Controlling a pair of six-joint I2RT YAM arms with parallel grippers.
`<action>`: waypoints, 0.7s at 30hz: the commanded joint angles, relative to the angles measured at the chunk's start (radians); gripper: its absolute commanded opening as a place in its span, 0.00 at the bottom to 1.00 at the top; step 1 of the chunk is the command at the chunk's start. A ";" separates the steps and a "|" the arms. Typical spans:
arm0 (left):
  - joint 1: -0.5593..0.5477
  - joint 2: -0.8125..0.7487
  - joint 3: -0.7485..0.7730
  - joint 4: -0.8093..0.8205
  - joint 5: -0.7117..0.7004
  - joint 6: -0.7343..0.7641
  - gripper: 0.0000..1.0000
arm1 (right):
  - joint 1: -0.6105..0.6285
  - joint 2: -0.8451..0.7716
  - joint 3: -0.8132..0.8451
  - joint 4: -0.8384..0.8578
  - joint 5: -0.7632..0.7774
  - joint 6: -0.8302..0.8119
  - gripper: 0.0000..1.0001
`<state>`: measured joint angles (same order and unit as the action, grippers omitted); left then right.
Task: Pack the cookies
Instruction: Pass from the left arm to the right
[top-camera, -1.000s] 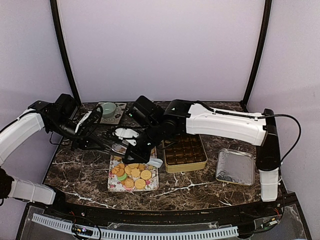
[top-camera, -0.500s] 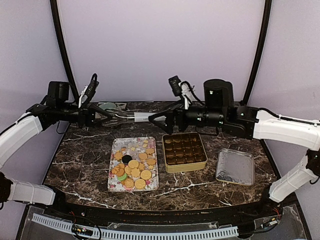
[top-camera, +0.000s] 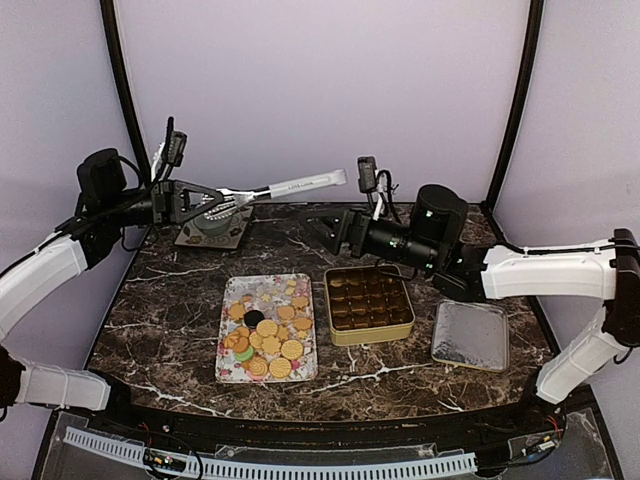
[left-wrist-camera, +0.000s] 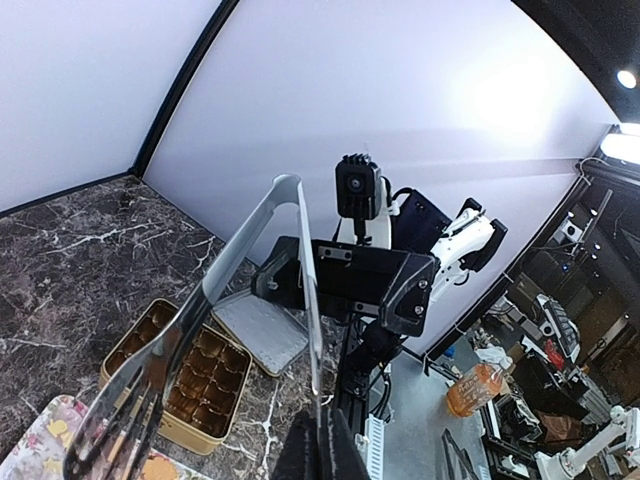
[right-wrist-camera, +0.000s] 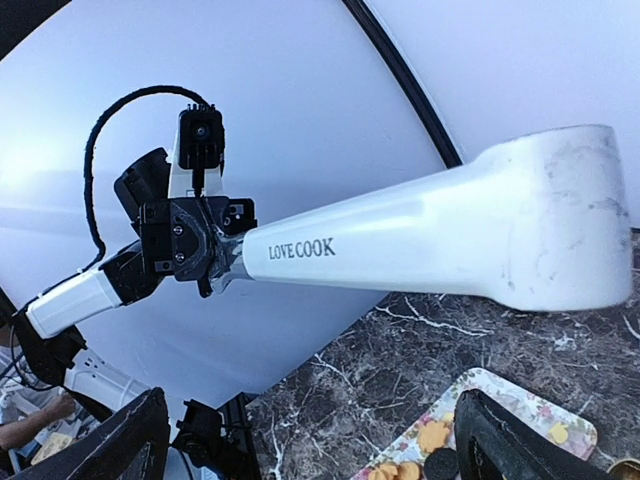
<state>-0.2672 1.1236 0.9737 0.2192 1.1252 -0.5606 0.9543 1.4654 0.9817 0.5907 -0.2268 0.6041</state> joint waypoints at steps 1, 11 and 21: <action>0.002 -0.050 -0.017 0.125 0.004 -0.099 0.00 | 0.000 0.075 0.076 0.259 -0.064 0.081 1.00; 0.002 -0.089 -0.062 0.194 0.014 -0.157 0.00 | -0.004 0.233 0.143 0.514 -0.110 0.218 0.96; 0.002 -0.106 -0.084 0.214 0.081 -0.148 0.00 | -0.049 0.222 0.129 0.520 -0.149 0.263 0.90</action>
<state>-0.2665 1.0523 0.9047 0.3683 1.1603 -0.7113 0.9188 1.6997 1.0927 1.0599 -0.3275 0.8364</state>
